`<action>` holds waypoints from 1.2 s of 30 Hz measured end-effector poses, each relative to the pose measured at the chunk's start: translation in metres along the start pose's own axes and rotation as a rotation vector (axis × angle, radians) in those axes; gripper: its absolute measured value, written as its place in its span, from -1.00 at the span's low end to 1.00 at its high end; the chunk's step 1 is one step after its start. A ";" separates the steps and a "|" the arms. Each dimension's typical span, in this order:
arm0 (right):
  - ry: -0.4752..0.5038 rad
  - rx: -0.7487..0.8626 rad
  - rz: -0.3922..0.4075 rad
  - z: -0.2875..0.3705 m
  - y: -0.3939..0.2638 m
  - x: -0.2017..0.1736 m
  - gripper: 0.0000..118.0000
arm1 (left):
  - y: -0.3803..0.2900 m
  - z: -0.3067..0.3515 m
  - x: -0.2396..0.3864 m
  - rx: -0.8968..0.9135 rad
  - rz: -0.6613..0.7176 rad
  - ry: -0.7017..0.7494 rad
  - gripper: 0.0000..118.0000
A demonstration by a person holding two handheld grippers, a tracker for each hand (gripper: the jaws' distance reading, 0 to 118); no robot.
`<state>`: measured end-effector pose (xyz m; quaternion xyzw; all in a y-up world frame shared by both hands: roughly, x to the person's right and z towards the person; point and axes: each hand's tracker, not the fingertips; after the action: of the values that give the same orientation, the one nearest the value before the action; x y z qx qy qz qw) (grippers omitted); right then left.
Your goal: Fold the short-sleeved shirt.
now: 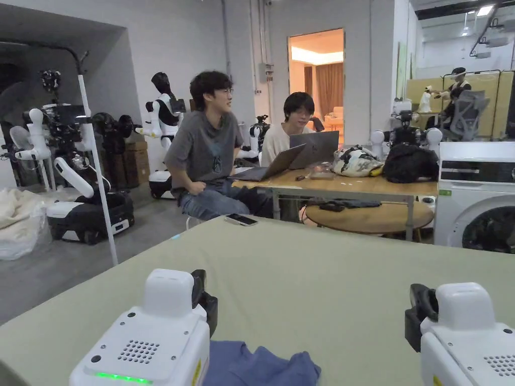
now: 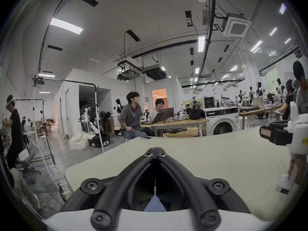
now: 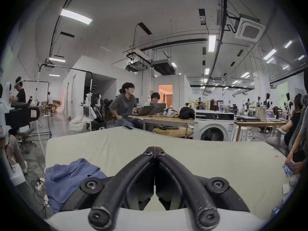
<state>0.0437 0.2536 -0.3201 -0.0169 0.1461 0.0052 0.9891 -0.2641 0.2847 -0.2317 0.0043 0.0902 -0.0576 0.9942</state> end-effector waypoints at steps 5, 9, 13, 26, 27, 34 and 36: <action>0.015 -0.001 0.003 -0.006 0.000 -0.004 -1.00 | -0.009 -0.008 -0.010 -0.035 0.006 -0.003 -1.00; 0.036 -0.014 0.007 -0.006 -0.007 0.001 -1.00 | -0.032 -0.033 -0.027 -0.182 0.028 -0.126 -0.30; 0.030 -0.046 0.011 0.000 -0.021 0.010 -1.00 | -0.078 -0.076 -0.033 -0.431 0.009 -0.170 0.64; -0.057 -0.181 -0.020 0.023 -0.063 0.058 -1.00 | -0.199 -0.162 -0.027 -0.885 0.112 -0.219 -0.18; -0.061 -0.184 -0.041 0.023 -0.064 0.061 -1.00 | -0.200 -0.164 -0.026 -0.893 0.105 -0.239 -0.25; -0.067 -0.187 -0.030 0.036 -0.063 0.063 -1.00 | -0.183 -0.162 -0.018 -0.881 0.107 -0.183 -0.91; -0.077 -0.195 -0.017 0.035 -0.063 0.066 -1.00 | -0.160 -0.157 -0.029 -0.798 0.287 -0.147 -0.93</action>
<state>0.1184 0.1920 -0.3034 -0.1141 0.1068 0.0118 0.9876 -0.3392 0.1324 -0.3807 -0.3724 0.0330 0.1205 0.9196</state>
